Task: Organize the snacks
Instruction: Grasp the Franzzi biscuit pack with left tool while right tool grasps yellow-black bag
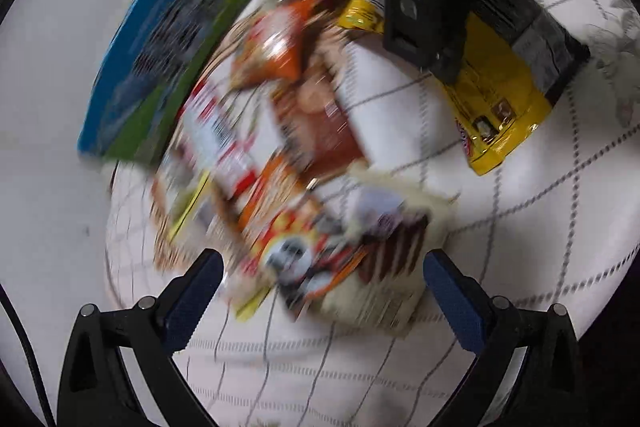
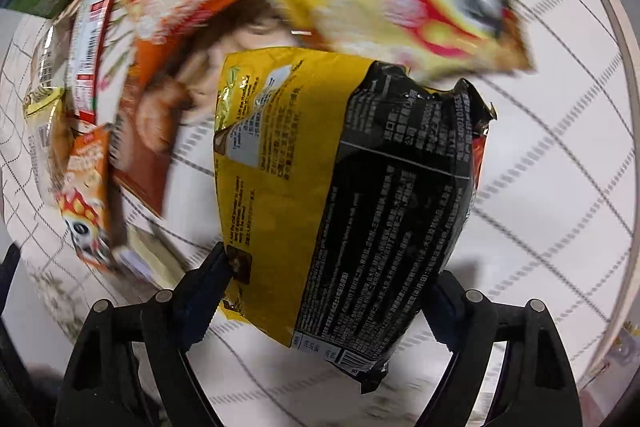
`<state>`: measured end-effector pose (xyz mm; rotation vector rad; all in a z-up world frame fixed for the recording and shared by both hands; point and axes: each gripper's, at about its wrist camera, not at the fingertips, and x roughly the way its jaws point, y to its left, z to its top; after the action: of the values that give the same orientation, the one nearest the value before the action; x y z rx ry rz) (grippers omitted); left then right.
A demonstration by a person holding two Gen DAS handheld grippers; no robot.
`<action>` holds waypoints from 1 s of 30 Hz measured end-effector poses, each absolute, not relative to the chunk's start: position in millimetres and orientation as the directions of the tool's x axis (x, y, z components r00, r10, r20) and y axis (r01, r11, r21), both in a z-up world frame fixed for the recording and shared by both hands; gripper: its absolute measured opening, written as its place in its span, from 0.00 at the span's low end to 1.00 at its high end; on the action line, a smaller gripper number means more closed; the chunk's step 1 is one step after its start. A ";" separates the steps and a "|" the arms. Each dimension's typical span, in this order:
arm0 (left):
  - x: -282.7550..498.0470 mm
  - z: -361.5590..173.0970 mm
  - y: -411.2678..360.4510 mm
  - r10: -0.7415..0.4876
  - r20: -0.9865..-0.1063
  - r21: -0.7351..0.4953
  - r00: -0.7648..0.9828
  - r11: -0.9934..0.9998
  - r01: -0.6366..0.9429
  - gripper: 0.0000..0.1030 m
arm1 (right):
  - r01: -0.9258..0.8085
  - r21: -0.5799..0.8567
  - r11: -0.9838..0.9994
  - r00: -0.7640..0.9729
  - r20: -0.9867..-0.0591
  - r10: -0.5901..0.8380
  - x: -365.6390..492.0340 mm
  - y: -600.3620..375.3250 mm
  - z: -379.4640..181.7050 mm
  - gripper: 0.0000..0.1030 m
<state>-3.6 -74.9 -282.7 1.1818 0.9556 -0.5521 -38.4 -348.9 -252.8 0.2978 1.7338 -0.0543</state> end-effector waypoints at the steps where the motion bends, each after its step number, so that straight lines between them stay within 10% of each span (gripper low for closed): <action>1: -4.6 -286.1 -83.2 0.097 -0.857 0.510 0.507 0.303 0.805 1.00 | 0.226 0.133 0.965 -0.163 -0.972 0.172 -42.3 -356.0 -254.1 0.85; 7: -11.4 -312.3 -112.5 0.058 -0.919 0.393 0.390 0.211 0.895 0.95 | 0.235 0.124 0.964 -0.195 -0.966 0.172 -62.0 -391.5 -269.4 0.85; 14: 19.3 -322.5 -109.9 0.112 -0.965 0.262 0.238 0.344 0.902 0.57 | 0.232 0.124 0.965 -0.209 -0.962 0.174 -81.1 -401.2 -283.5 0.85; 25: 140.2 -316.7 -20.6 -0.052 -0.985 -0.081 -0.162 0.981 0.179 0.59 | 0.223 0.170 0.960 -0.186 -0.959 0.214 -75.9 -368.0 -290.3 0.85; 30: 138.6 -322.7 -17.4 -0.087 -0.967 -0.139 -0.238 0.967 0.212 0.65 | 0.121 0.206 0.971 -0.183 -0.957 0.226 -82.5 -331.2 -300.2 0.85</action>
<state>138.6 -17.4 -322.7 0.0926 1.7909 -0.2788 -82.5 -331.2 -300.2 0.2586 1.7596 0.0955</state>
